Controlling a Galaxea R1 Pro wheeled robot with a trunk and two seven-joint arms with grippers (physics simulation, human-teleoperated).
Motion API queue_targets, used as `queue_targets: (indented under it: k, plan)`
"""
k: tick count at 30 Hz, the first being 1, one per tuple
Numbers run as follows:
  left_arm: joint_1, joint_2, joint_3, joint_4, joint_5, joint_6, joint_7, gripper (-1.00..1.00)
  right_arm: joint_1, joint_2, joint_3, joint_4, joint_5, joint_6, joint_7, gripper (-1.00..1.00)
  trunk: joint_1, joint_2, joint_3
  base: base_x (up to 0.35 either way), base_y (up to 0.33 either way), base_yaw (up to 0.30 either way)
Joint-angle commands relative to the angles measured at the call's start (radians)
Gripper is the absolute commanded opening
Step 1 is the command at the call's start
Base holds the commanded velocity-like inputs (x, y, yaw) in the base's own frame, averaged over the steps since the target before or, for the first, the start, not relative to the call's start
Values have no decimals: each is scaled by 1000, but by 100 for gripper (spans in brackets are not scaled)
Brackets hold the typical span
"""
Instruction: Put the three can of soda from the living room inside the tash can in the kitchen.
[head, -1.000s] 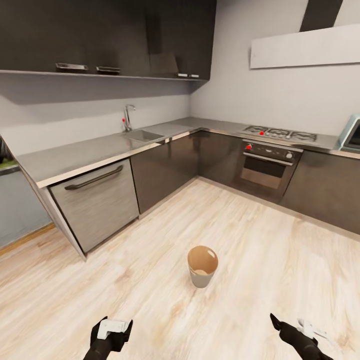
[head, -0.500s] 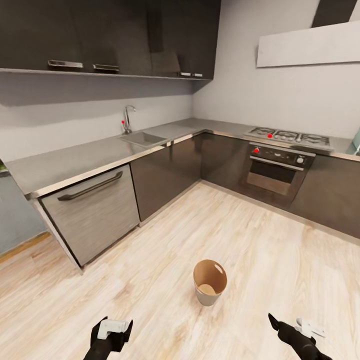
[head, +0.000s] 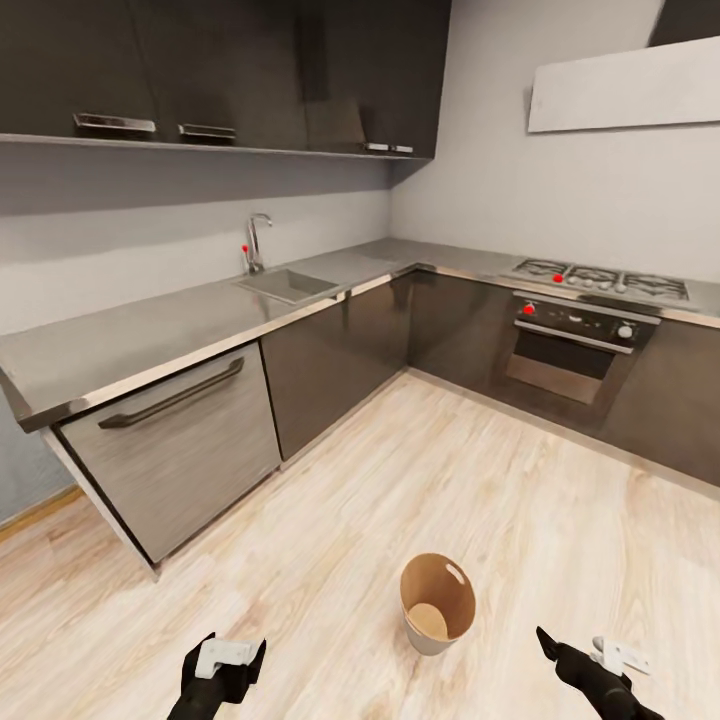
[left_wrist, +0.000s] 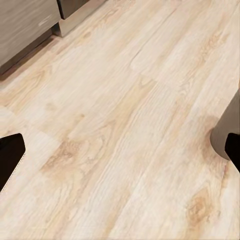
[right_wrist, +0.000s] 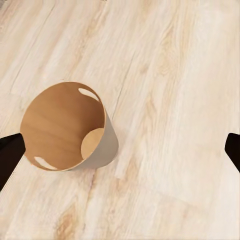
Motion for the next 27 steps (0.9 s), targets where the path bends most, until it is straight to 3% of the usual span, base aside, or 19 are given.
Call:
queue_targets:
  k: [1, 9, 20, 27]
  plan:
    - [0, 0, 0, 0, 0, 0, 0, 100, 0, 0, 0, 0, 0, 0, -1, 100, 0, 0, 0, 323, 91, 0]
    - [0, 0, 2, 0, 0, -3, 0, 100, 0, 0, 4, 0, 0, 1, -5, 100, 0, 0, 0, 262, 48, 0]
    - [0, 0, 3, 0, 1, -4, 0, 100, 0, 1, 5, 1, 0, 1, -10, 100, 0, 0, 0, 107, 4, 0]
    - [0, 0, 3, 0, 1, -3, -1, 100, 0, -1, 39, 1, 0, 1, -11, 100, 0, 0, 0, 296, 46, 0]
